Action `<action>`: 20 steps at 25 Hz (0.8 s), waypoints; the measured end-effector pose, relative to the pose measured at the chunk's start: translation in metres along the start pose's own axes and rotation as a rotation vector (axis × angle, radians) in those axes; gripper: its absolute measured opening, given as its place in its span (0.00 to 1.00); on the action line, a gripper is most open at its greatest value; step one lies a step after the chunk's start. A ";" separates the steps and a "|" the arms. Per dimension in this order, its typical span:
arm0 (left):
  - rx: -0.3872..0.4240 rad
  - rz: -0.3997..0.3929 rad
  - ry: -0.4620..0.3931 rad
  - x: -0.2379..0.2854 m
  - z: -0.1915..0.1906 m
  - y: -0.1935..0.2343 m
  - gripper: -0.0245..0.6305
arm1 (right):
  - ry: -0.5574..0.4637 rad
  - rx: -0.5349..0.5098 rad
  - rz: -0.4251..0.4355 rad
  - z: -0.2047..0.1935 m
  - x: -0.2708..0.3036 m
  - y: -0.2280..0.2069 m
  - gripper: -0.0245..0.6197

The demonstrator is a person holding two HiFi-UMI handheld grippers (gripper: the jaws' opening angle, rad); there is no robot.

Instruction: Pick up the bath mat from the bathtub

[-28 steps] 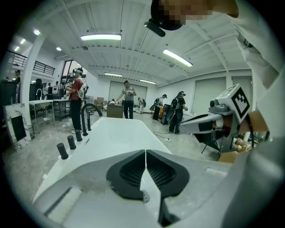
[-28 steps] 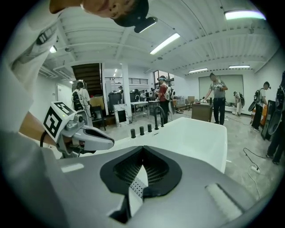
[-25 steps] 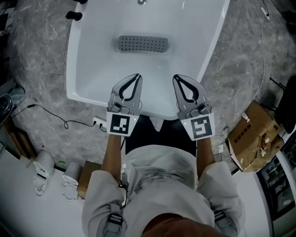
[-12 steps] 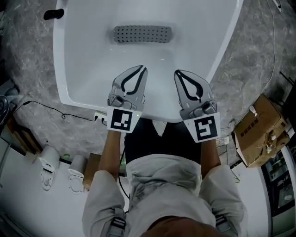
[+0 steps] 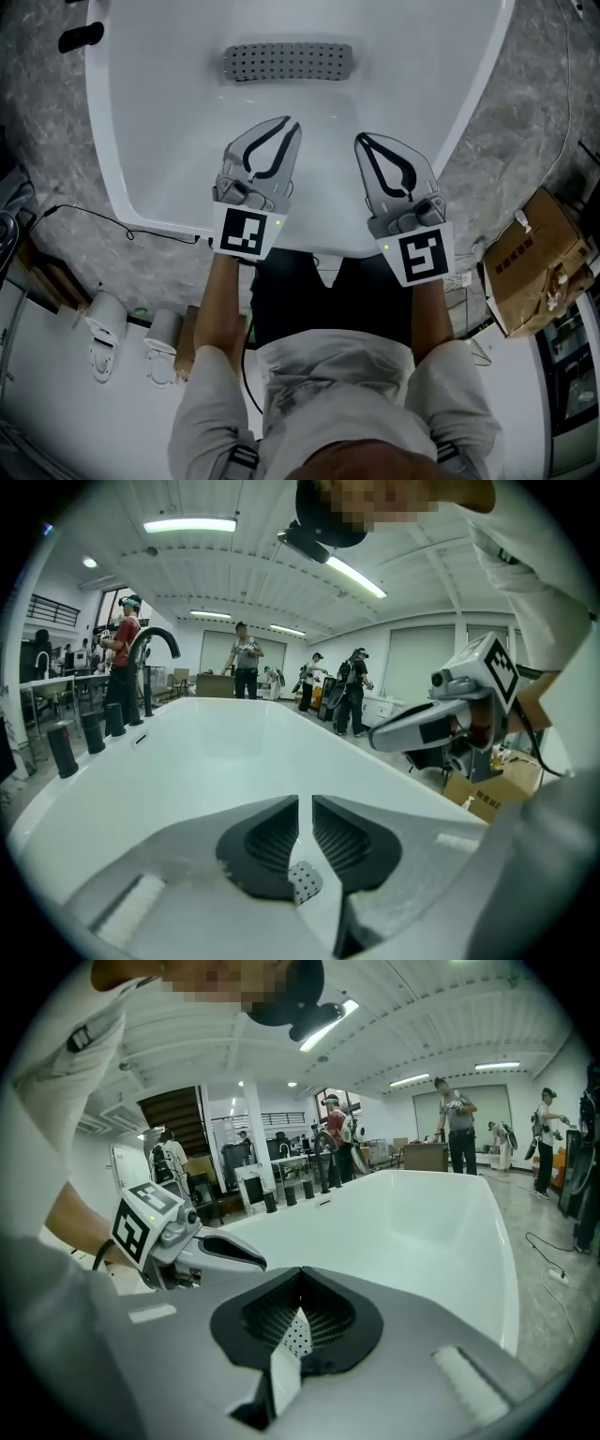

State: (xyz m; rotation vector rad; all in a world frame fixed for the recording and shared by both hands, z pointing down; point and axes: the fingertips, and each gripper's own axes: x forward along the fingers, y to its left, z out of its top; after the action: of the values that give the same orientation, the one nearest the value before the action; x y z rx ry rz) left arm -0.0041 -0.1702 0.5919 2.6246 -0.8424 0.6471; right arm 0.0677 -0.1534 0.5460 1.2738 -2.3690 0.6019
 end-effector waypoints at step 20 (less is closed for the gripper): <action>0.093 -0.071 0.094 0.079 -0.066 0.031 0.18 | 0.104 0.038 0.057 -0.066 0.068 -0.033 0.04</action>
State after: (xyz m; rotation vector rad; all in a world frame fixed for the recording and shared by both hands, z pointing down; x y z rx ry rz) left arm 0.0131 -0.2038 0.6925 2.6691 -0.7041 0.8014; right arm 0.0692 -0.1805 0.6423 1.1644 -2.3255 0.7158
